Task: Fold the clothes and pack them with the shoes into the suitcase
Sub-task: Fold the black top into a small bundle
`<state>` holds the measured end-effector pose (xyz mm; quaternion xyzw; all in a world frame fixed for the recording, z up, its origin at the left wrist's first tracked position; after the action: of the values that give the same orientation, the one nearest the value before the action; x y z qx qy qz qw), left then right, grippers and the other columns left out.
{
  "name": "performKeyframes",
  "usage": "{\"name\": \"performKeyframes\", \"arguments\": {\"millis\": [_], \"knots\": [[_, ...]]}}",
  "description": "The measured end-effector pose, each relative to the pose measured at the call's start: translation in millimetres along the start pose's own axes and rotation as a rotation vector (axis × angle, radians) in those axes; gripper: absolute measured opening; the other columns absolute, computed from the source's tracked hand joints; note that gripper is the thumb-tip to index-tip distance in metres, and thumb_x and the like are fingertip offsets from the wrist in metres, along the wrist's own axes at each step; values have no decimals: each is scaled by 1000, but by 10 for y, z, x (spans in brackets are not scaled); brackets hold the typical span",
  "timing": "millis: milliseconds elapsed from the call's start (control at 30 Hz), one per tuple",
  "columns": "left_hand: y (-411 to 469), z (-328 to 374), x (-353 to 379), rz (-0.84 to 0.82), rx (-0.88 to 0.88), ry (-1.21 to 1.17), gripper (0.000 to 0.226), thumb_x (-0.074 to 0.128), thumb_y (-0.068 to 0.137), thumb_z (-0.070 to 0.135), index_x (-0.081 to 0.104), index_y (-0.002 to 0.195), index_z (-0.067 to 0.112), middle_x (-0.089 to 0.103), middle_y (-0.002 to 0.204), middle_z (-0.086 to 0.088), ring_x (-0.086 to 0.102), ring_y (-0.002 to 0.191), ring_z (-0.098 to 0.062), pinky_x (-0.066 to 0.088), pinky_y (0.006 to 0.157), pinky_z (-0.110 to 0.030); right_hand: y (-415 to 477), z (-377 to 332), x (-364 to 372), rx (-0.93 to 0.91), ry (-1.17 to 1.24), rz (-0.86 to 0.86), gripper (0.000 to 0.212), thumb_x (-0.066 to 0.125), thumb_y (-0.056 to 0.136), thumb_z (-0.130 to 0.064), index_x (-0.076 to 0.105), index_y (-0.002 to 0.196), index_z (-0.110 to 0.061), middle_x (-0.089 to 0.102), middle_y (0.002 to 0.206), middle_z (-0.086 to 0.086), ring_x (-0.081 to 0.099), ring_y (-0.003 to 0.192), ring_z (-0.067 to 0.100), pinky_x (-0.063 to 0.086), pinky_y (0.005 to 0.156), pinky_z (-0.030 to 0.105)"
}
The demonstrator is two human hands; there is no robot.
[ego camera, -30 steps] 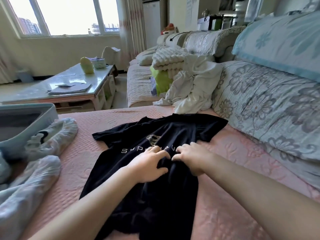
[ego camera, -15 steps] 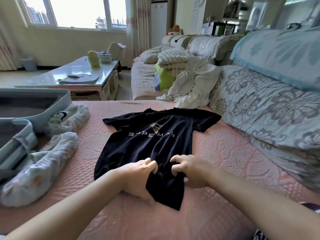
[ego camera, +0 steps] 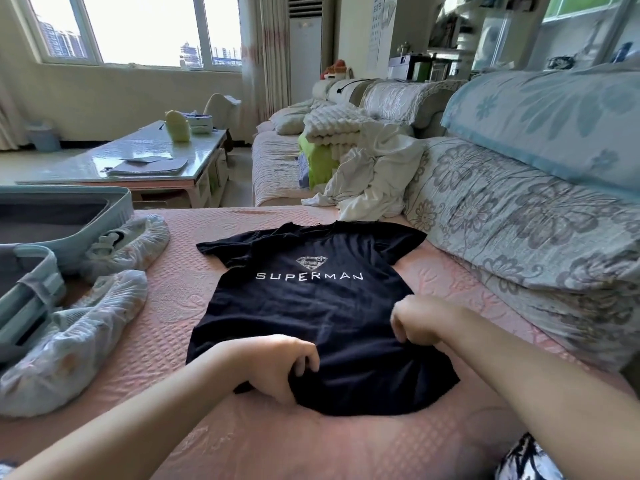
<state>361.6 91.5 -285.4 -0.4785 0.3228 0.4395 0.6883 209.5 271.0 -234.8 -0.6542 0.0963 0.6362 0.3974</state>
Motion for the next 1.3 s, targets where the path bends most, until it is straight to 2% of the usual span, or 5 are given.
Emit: {"name": "performKeyframes", "arguments": {"millis": [333, 600, 833, 1133, 1300], "knots": [[-498, -534, -24, -85, -314, 445, 54, 75, 67, 22, 50, 115, 22, 51, 116, -2, 55, 107, -24, 40, 69, -30, 63, -1376, 147, -396, 233, 53, 70, 76, 67, -66, 43, 124, -42, 46, 118, -7, 56, 103, 17, 50, 88, 37], [-906, -747, -205, 250, -280, 152, 22, 57, 67, 3, 44, 65, 20, 45, 61, 5, 42, 59, -14, 31, 50, -19, 150, -1775, 38, -416, 152, 96, 30, 60, 79, -13, 63, 106, -26, 66, 100, 2, 61, 95, 26, 52, 75, 33], [-1114, -566, 157, -479, -445, -499, 36, 43, 87, -2, 68, 104, 19, 72, 79, 2, 68, 70, -15, 54, 63, -23, -5, -1966, 153, -416, 493, -608, 22, 59, 94, -16, 66, 115, -22, 69, 87, 2, 68, 70, 24, 57, 61, 34], [-515, -1331, -818, 282, -409, -459, 32, 44, 88, 0, 67, 82, 21, 65, 71, 3, 61, 55, -11, 44, 53, -19, 987, -1855, -775, -328, 700, 151, 24, 52, 88, -14, 73, 90, -25, 74, 88, -2, 66, 62, 11, 48, 51, 21], [-162, -1901, -1218, 567, -526, -270, 29, 50, 87, 7, 67, 82, 29, 68, 87, 4, 63, 74, -15, 49, 66, -23, 1642, -1803, -1016, -283, 609, 284, 22, 56, 89, -15, 72, 95, -30, 70, 99, -8, 64, 93, 12, 50, 82, 22]]}}
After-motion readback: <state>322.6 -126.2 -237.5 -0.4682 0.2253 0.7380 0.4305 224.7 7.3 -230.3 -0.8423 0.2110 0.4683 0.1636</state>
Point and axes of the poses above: each hand's wrist, its own y-axis towards the middle knuckle, its own x-axis out of the palm, z = x × y, the point moved 6 cm from there along y, towards the middle knuckle
